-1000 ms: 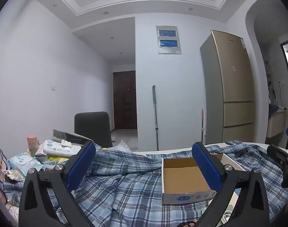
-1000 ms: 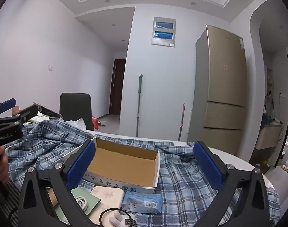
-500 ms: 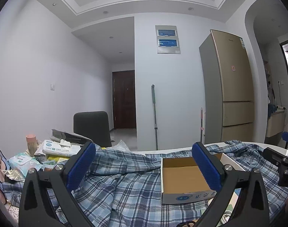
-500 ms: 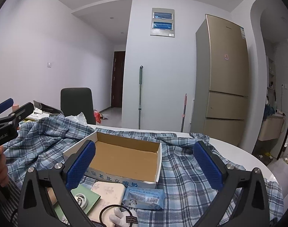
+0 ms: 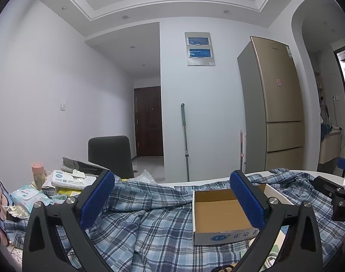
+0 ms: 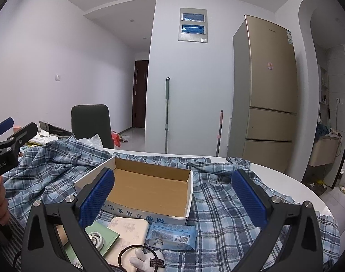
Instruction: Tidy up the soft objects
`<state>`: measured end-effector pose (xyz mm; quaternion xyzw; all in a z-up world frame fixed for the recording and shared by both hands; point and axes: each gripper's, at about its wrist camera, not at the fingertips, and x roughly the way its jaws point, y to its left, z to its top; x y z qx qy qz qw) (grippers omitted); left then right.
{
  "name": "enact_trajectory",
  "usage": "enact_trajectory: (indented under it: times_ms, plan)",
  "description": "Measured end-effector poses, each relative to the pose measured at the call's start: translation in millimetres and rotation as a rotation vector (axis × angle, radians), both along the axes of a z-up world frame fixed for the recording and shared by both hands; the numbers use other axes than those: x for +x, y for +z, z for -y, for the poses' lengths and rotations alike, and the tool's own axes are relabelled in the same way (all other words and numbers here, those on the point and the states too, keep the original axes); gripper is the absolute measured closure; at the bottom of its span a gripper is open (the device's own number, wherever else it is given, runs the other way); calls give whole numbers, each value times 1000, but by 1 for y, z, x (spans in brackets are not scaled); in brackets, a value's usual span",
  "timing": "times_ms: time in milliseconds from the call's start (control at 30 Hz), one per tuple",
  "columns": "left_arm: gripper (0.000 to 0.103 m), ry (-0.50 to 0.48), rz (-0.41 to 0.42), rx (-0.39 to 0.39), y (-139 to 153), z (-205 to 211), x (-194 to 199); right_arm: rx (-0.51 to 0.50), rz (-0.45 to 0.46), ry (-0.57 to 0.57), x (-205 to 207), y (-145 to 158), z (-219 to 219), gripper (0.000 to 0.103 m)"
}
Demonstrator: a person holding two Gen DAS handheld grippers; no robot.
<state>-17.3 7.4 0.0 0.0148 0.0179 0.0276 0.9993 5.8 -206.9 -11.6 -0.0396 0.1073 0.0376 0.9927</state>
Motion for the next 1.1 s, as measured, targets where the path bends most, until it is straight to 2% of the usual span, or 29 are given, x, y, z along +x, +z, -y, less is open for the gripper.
enact_trajectory:
  times_ms: [433,967,1100]
  plan:
    - [0,-16,-23,-16,-2,-4,3,10,8,0,0,0,1,0]
    - [0,-15,-7,-19,-1,-5,2,18,22,-1,-2,-1,3,0]
    - [0,50,-4,-2,7,-4,-6,23,28,-15,-4,2,5,0]
